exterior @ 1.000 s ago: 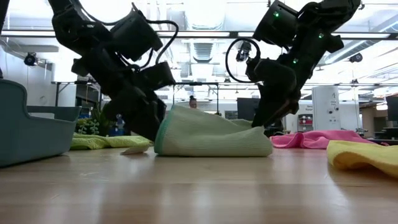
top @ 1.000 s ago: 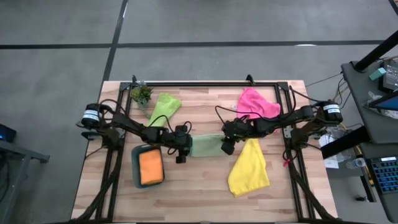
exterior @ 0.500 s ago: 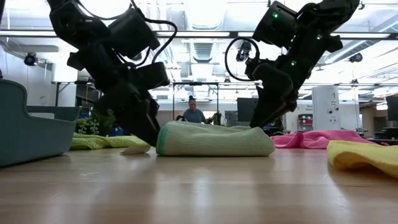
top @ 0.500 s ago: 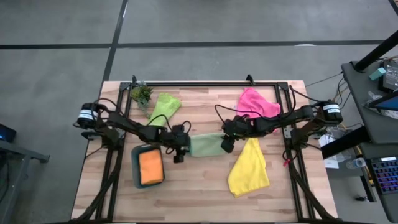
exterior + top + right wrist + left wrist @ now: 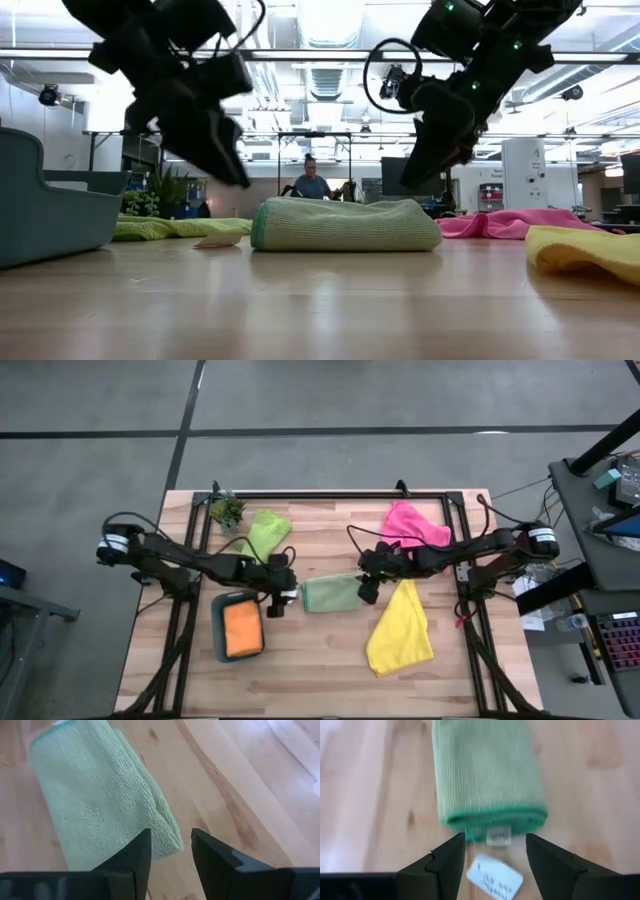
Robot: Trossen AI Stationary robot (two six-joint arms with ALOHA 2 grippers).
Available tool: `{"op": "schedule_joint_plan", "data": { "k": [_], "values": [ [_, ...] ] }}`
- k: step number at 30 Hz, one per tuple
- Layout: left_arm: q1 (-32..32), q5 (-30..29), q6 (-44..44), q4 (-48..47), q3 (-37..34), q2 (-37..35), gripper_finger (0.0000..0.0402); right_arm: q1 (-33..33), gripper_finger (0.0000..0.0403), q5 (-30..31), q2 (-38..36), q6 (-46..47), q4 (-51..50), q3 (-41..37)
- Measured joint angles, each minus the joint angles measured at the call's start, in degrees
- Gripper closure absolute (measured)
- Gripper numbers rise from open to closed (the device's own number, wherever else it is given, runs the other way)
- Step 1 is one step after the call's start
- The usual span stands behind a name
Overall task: Fold microfiber towels
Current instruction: Fold the light green microfiber cloth
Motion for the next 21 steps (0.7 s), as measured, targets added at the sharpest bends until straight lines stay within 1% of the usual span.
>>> {"op": "schedule_joint_plan", "data": {
  "k": [5,13,18,21],
  "values": [
    [1.9,0.0,1.3,5.1,0.0,-0.7,0.0207,0.0,0.0273,0.0,-1.6,-1.9,0.5,0.0],
    [5.8,0.4,1.2,13.0,0.0,5.1,0.0208,0.0,0.0273,0.0,-1.0,-3.0,2.8,-0.1],
    [6.3,1.7,0.0,13.5,0.7,9.1,0.0209,0.0,0.0273,-0.1,-0.2,-3.1,4.2,-0.6],
    [6.3,1.7,-0.1,13.6,0.9,10.6,0.0223,0.0,0.0273,-0.1,-0.2,-3.6,6.9,-1.6]
  ]
}}
